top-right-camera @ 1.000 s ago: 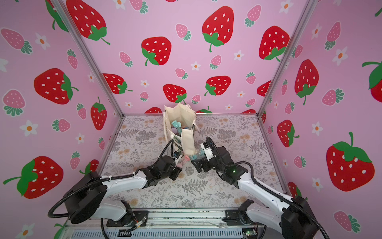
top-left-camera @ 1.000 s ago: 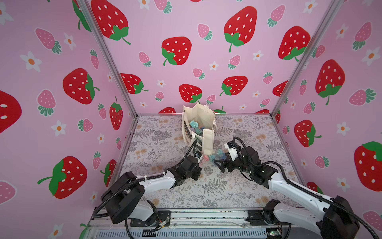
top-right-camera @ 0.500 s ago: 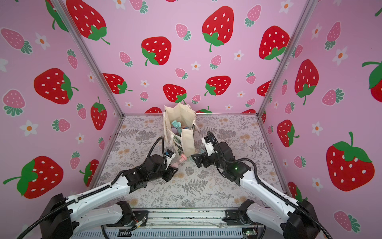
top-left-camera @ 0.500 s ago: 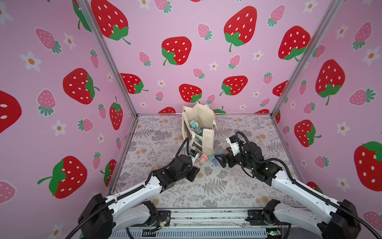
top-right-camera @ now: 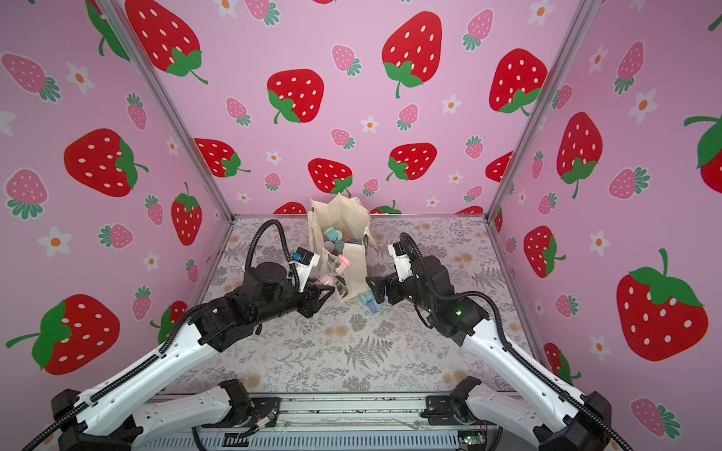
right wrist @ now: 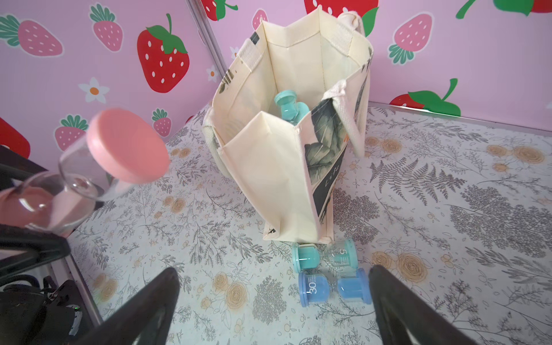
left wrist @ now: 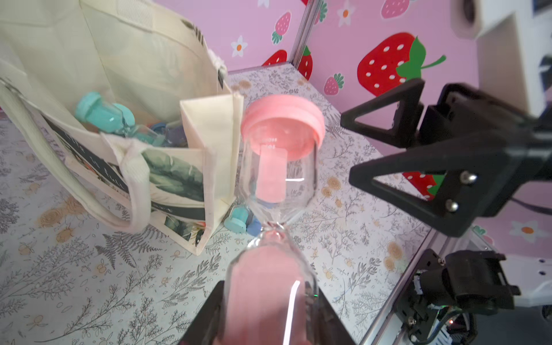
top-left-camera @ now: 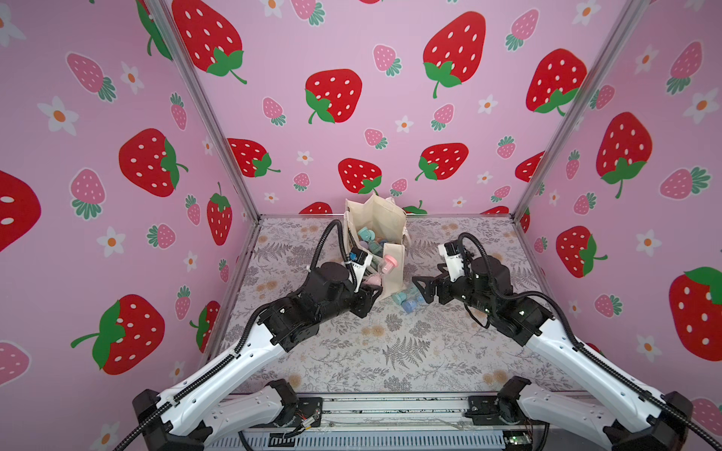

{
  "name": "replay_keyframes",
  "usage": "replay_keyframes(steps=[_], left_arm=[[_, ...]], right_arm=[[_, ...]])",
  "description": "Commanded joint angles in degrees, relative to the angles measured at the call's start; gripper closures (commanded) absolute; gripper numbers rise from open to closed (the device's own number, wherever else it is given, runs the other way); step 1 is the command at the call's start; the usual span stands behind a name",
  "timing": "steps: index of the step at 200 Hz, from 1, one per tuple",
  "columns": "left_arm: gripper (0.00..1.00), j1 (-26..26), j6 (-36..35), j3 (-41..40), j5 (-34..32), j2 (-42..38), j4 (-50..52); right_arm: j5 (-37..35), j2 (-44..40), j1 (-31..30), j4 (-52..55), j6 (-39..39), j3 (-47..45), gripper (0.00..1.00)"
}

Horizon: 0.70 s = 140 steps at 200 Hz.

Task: Put the hourglass into the canvas bag
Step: Pick up the hourglass from the center of the board, then place the hourglass in the canvas bag.

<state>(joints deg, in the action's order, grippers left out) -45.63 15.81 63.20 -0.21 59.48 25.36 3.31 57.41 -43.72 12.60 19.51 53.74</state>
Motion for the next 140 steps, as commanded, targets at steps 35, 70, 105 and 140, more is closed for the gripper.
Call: replay_keyframes(steps=[35,70,105,140], left_arm=[[0.69,1.14,-0.08,14.13,-9.62,8.95,1.26],[0.69,4.02,-0.87,20.12,-10.12,16.12,0.92],[0.71,8.16,-1.55,25.82,-6.75,23.58,0.37],[0.72,11.75,-2.05,31.84,-7.53,31.6,1.18]], right_arm=[[-6.17,2.91,1.16,3.57,-0.79,5.44,0.01],[-4.74,5.6,2.35,1.9,-1.74,7.66,0.01],[-3.14,10.25,3.47,0.36,-3.21,10.29,0.01],[-2.24,14.02,4.68,-2.52,-4.15,11.71,0.01]])
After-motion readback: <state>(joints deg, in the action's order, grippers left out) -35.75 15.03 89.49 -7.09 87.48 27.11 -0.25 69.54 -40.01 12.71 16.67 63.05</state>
